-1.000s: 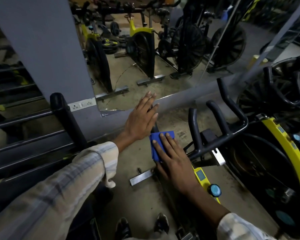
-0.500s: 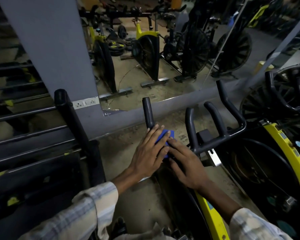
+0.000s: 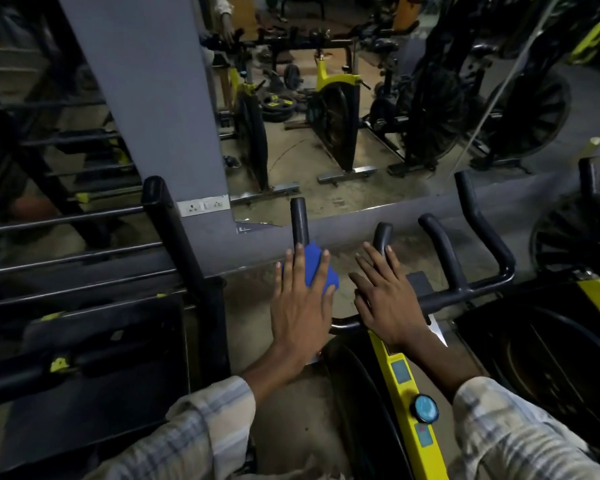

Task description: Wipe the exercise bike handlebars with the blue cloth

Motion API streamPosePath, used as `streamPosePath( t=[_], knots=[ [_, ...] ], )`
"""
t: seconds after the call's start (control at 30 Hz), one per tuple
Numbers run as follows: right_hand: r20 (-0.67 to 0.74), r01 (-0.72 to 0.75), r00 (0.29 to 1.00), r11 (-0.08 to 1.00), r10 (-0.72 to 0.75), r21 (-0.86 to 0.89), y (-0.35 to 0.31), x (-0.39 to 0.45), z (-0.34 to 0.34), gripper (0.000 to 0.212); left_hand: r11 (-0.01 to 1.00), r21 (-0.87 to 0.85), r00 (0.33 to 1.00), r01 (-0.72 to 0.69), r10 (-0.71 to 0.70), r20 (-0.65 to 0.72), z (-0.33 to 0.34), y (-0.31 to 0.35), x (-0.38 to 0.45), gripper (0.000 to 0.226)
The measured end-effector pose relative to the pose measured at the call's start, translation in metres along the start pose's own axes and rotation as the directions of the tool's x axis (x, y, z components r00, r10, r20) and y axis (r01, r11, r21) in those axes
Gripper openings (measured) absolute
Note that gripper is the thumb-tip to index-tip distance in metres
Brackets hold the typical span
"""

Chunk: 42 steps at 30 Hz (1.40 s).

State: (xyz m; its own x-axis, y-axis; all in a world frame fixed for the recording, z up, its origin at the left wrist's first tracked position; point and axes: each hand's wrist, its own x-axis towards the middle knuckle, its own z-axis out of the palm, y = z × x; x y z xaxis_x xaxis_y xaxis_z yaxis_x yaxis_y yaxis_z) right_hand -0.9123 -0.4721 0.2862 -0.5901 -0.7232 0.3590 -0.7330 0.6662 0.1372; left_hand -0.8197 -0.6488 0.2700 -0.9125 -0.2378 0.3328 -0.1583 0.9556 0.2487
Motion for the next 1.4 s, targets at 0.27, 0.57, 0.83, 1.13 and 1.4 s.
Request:
streamPosePath(
  t=[0.27,0.57,0.83,1.13,1.4],
  knots=[
    [-0.031,0.013,0.999,0.998,-0.012,0.054,0.004,-0.002,0.01,0.043,0.998,0.011,0.998,0.061,-0.061,-0.014,0.005,0.012,-0.004,0.074],
    [0.066,0.006,0.998,0.996,0.001,-0.094,0.014,0.023,-0.001,0.071,0.981,-0.121,0.987,0.149,-0.155,-0.043,0.006,0.004,0.039,0.099],
    [0.044,-0.007,0.999,0.998,0.01,-0.064,0.012,0.024,0.003,0.065,0.969,-0.204,0.981,0.138,-0.162,-0.106,0.004,0.0,0.061,0.103],
    [0.042,0.005,0.999,0.996,-0.001,-0.09,0.009,0.029,0.004,0.064,0.934,-0.319,0.972,0.162,-0.207,-0.113,0.017,0.009,0.044,0.106],
    [0.2,-0.012,0.977,0.95,0.078,-0.311,-0.003,0.034,-0.009,0.075,0.927,-0.35,0.971,0.138,-0.196,-0.135,0.006,-0.002,0.077,0.105]
  ],
)
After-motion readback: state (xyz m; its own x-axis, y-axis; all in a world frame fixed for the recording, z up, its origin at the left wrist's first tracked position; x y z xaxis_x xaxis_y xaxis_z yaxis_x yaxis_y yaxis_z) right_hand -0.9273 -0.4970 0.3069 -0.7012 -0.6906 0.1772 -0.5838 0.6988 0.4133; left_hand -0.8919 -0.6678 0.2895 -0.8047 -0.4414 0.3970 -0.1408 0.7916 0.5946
